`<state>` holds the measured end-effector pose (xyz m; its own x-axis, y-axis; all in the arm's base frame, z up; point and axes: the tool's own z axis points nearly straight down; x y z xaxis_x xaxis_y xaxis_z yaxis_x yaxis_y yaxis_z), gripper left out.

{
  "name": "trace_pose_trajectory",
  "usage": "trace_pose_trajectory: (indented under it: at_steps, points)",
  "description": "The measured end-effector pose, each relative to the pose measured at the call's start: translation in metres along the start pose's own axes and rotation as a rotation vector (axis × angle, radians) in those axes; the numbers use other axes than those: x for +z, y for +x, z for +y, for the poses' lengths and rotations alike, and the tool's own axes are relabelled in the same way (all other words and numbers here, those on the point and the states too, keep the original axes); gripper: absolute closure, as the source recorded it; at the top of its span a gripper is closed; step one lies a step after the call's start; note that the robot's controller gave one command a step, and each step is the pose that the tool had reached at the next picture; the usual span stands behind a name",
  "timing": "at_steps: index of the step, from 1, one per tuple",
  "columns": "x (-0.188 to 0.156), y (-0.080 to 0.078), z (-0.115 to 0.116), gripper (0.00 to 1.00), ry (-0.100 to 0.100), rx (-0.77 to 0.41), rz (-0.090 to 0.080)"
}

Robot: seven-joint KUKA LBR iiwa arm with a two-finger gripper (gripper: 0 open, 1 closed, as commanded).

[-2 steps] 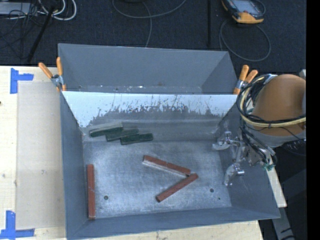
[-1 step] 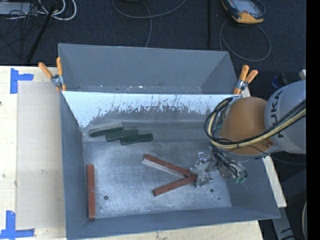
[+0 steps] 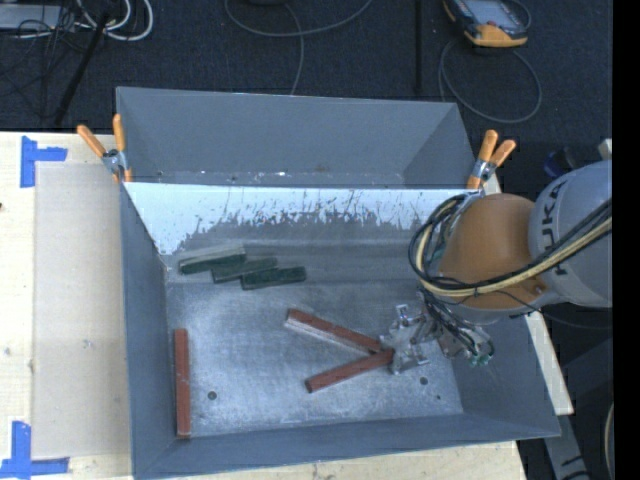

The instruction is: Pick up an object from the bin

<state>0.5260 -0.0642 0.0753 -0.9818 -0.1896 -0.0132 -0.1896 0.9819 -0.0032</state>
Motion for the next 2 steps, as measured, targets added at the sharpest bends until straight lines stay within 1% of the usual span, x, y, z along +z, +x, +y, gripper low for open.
trace_pose_trajectory:
  at_steps: [1, 2]
  points:
    - [-0.1548, -0.0010, 0.0186, 1.00, -0.003, -0.063, 0.009]
    - [-0.1536, -0.0002, 0.0187, 1.00, -0.004, -0.063, 0.012]
